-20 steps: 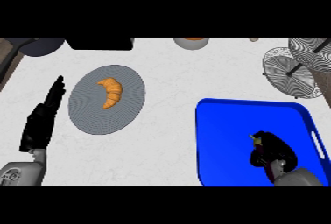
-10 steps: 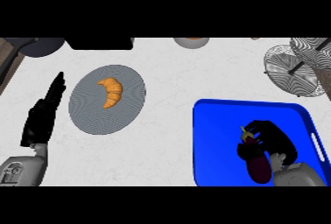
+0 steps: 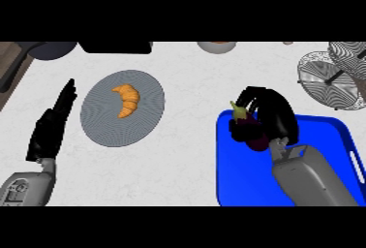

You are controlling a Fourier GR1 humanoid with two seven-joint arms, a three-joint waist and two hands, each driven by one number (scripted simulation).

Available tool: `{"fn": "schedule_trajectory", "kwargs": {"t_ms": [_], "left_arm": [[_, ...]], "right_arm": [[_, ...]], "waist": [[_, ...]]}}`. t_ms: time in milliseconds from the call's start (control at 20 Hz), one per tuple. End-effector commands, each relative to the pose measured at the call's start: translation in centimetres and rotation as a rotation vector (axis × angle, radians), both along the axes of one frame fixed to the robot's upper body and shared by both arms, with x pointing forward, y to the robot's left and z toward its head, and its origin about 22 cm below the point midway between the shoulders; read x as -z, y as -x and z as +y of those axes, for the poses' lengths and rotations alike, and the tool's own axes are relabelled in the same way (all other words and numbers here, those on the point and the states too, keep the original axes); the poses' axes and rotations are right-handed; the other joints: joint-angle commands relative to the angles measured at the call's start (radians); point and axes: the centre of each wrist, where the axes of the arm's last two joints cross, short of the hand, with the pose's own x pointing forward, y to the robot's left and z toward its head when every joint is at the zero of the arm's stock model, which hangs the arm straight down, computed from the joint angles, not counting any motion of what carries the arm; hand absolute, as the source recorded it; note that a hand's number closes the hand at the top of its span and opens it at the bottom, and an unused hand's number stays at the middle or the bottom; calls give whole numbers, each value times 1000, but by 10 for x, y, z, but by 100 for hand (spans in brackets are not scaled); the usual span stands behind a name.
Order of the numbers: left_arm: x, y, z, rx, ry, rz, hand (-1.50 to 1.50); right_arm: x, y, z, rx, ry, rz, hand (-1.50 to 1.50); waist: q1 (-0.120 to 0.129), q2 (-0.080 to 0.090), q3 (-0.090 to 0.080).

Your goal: Pick the eggplant from the tray and place it in the tiered basket

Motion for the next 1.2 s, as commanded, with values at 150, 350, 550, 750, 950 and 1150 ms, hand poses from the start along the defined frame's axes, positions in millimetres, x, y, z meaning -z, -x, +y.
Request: {"fn": "schedule_trajectory", "kwargs": {"t_ms": [150, 350, 550, 750, 950, 1150], "left_arm": [[3, 2, 11, -19, -1, 6, 0], [0, 8, 13, -15, 4, 1, 0], [-1, 5, -5, -16, 1, -11, 0], [5, 18, 15, -22, -2, 25, 0], [4, -6, 7, -21, -16, 4, 0], [2, 9, -1, 2, 20, 3, 0]], "right_arm": [[-67, -19, -18, 67, -22, -383, 150], [-106, -28, -33, 117, 58, -449, 150], [-139, -35, -60, 169, 200, -450, 150], [-164, -46, -87, 131, 133, -398, 150], [-155, -68, -101, 98, 55, -419, 150], [-149, -84, -143, 92, 182, -416, 150]], "waist": [[-19, -3, -1], [-15, -4, -1], [-18, -4, -1], [-15, -3, -1], [-17, 0, -1], [-8, 1, 0]]}}
